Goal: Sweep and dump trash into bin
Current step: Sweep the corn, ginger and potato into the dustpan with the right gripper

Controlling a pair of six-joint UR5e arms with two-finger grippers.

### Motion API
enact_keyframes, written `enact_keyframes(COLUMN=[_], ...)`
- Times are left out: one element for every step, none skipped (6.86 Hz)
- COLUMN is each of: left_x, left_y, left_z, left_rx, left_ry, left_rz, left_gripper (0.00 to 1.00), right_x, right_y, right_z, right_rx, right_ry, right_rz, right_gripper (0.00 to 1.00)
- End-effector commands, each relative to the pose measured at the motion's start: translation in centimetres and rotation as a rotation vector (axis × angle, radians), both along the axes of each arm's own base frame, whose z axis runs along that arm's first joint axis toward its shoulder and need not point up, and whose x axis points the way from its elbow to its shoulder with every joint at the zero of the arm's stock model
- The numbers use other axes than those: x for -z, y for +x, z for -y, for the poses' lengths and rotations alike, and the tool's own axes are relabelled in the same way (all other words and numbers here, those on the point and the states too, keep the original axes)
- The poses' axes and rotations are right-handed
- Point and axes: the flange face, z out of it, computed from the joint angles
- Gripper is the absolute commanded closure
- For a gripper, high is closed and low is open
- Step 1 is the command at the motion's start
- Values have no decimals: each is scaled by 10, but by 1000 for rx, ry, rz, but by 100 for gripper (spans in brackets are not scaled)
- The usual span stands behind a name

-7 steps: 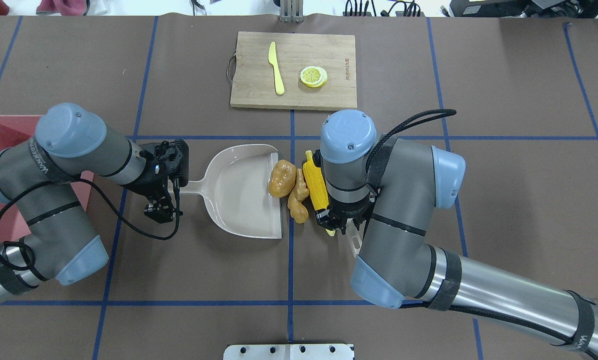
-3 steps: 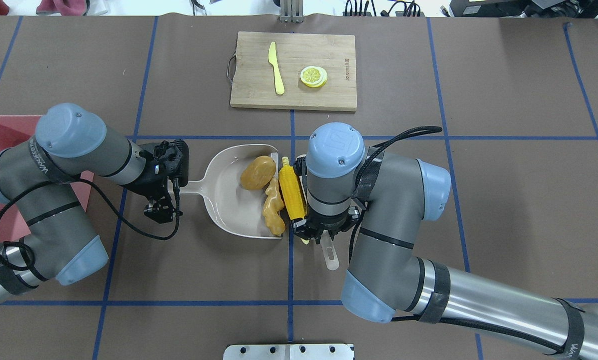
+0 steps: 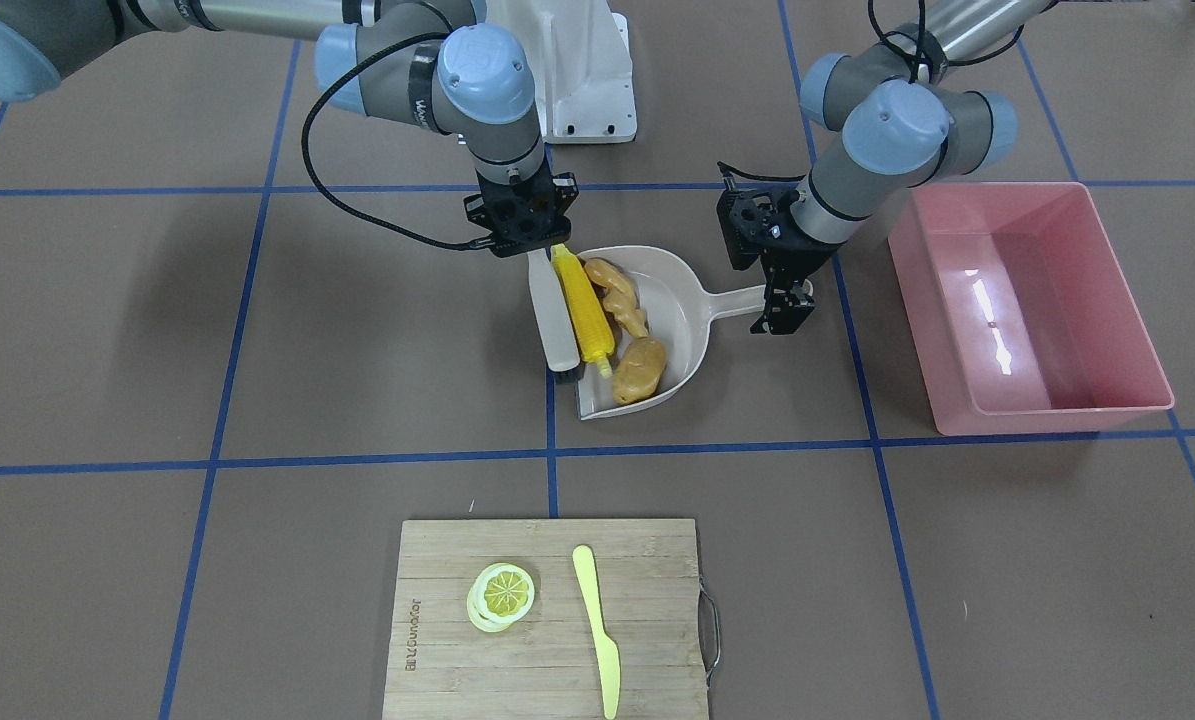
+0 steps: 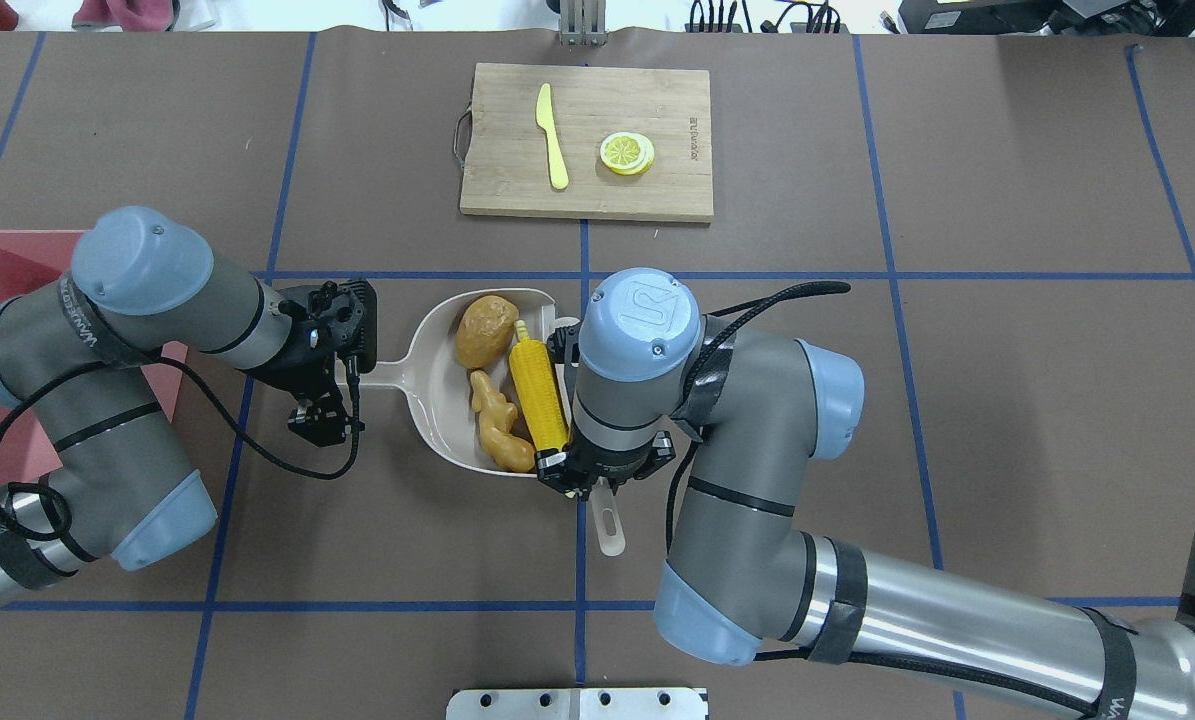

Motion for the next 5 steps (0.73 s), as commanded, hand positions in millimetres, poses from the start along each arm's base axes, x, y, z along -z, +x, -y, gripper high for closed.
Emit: enact_keyframes(left_x=[-1,-1,-1,-2,-4], left_y=[0,0,0,2,3], left_z=[0,0,0,0,1], left_rx=[0,0,2,0,1], left_ry=[-1,-1,0,-2,-5], left_rz=[1,0,1,3,8], left_gripper=[3,3,3,3,3], right_x=[27,40,46,53,54], right_y=[-16,-15,-12,-9,-8], right_z=[-4,-5,-4,-5,-5], right_rx=[-35,-57,-73,-86,-87], right_ry=[-21,-37,-44,-54,-53], right_rz=[92,134,176,209,220], right_gripper=[100,100,100,100,100])
